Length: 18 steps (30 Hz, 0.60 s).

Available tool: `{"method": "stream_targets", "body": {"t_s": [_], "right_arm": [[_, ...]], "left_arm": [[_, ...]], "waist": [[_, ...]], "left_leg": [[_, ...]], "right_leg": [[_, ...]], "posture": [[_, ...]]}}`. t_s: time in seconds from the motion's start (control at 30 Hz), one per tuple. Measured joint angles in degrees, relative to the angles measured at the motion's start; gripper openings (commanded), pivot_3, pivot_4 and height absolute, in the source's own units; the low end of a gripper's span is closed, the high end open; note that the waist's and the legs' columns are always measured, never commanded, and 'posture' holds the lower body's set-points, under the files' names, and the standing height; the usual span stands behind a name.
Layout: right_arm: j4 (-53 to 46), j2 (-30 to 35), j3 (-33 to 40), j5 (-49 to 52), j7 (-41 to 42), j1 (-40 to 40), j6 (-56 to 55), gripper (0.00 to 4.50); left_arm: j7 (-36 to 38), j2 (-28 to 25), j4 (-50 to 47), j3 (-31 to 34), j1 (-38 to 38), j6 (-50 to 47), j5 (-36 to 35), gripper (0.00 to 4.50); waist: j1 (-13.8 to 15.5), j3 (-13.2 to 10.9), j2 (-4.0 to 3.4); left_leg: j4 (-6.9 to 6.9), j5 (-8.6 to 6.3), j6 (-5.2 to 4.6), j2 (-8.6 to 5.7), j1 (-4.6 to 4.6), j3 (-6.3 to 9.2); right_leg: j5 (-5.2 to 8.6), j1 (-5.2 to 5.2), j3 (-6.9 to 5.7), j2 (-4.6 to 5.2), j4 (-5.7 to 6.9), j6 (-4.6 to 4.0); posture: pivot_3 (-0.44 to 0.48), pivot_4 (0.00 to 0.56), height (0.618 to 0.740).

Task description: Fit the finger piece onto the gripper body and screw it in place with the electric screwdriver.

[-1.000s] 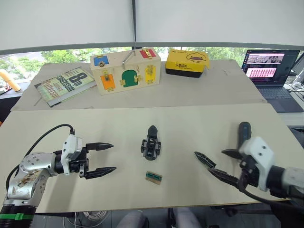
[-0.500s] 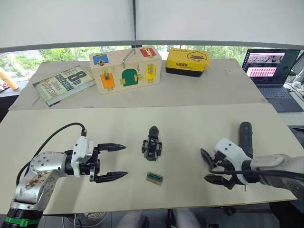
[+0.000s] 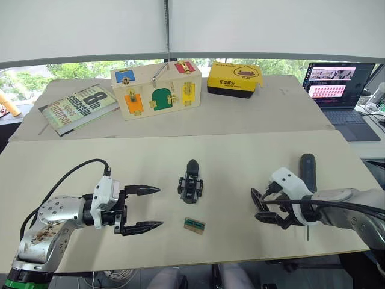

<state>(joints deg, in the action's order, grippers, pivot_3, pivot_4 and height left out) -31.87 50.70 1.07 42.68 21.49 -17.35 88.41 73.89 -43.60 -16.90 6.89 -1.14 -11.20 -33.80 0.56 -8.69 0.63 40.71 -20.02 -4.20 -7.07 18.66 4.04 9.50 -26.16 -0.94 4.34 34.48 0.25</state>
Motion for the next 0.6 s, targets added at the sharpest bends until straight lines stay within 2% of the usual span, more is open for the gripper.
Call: {"method": "stream_targets", "body": {"t_s": [0.27, 0.37, 0.6], "right_arm": [[-1.3, -2.9, 0.3, -0.7, -5.0, 0.1, 3.1, 4.5], [-1.4, -2.9, 0.0, -0.1, -6.4, 0.2, 3.0, 3.73], [-1.9, -2.3, 0.6, 1.9, -8.8, 1.8, 2.9, 1.24]], "left_arm": [[-0.1, 0.0, 0.0, 0.0, 0.0, 0.0, 0.0, 4.39], [-0.2, 0.1, 0.0, -0.1, 0.0, 0.0, 0.1, 4.5], [-0.3, 0.1, 0.1, -0.1, 0.3, 0.0, 0.1, 4.5]], "waist": [[0.0, 0.1, 0.09], [0.1, 0.1, 0.13], [0.1, 0.1, 0.18]], "left_leg": [[0.0, -0.09, 0.16, -0.03, -0.13, -0.01], [-0.01, -0.13, 0.24, -0.03, -0.16, -0.01], [-0.06, -0.13, 0.24, -0.02, -0.17, 0.0]], "right_leg": [[0.0, 0.1, 0.01, 0.0, 0.02, 0.0], [0.0, 0.12, 0.0, 0.0, 0.03, 0.0], [0.0, 0.1, -0.02, 0.0, 0.02, 0.0]], "posture": [[0.0, 0.15, 0.74], [0.0, 0.15, 0.74], [0.0, 0.15, 0.74]]}}
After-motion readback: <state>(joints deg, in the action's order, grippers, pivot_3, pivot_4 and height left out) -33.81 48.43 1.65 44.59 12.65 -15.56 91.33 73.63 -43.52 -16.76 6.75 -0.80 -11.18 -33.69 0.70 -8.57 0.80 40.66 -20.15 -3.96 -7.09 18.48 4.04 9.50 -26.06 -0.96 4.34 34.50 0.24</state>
